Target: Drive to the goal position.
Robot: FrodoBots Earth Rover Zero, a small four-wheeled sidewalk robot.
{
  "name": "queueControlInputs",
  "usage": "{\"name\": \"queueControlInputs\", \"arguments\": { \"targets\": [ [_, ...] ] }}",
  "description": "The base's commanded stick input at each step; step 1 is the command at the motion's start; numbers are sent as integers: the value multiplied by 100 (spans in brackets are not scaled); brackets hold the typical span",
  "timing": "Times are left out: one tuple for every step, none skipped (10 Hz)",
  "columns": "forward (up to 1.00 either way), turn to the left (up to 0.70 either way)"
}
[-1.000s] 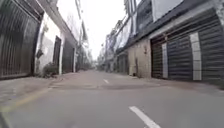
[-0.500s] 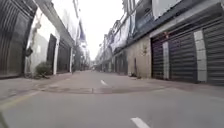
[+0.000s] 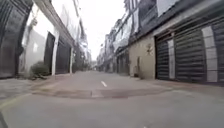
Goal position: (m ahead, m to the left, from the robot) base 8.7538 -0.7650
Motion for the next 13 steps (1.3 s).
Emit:
{"name": "queueControlInputs", "arguments": {
  "targets": [
    [85,0],
    [85,0],
    [85,0],
    [85,0],
    [85,0],
    [85,0],
    [85,0],
    [85,0],
    [85,0],
    [85,0],
    [85,0],
    [85,0],
    [85,0]
  ]
}}
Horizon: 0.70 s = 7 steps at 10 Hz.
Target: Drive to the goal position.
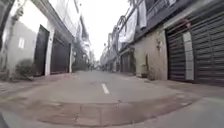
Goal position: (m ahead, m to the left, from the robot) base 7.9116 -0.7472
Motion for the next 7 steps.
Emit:
{"name": "queueControlInputs", "arguments": {
  "targets": [
    [85,17],
    [85,34],
    [85,34],
    [85,34],
    [85,20],
    [85,0],
    [85,0]
  ]
}}
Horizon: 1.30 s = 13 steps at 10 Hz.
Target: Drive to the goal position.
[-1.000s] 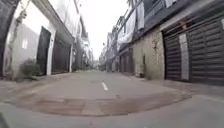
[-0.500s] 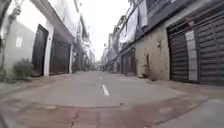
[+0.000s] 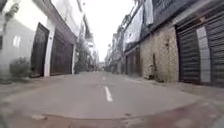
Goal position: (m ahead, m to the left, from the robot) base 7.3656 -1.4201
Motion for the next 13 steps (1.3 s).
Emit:
{"name": "queueControlInputs", "arguments": {
  "targets": [
    [85,0],
    [85,0],
    [85,0],
    [85,0],
    [85,0],
    [85,0],
    [85,0],
    [85,0],
    [85,0],
    [85,0],
    [85,0],
    [85,0],
    [85,0]
  ]
}}
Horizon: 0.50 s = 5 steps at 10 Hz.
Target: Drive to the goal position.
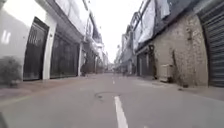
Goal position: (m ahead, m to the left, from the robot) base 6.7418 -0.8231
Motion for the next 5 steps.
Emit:
{"name": "queueControlInputs", "arguments": {
  "targets": [
    [85,0],
    [85,0],
    [85,0],
    [85,0],
    [85,0]
  ]
}}
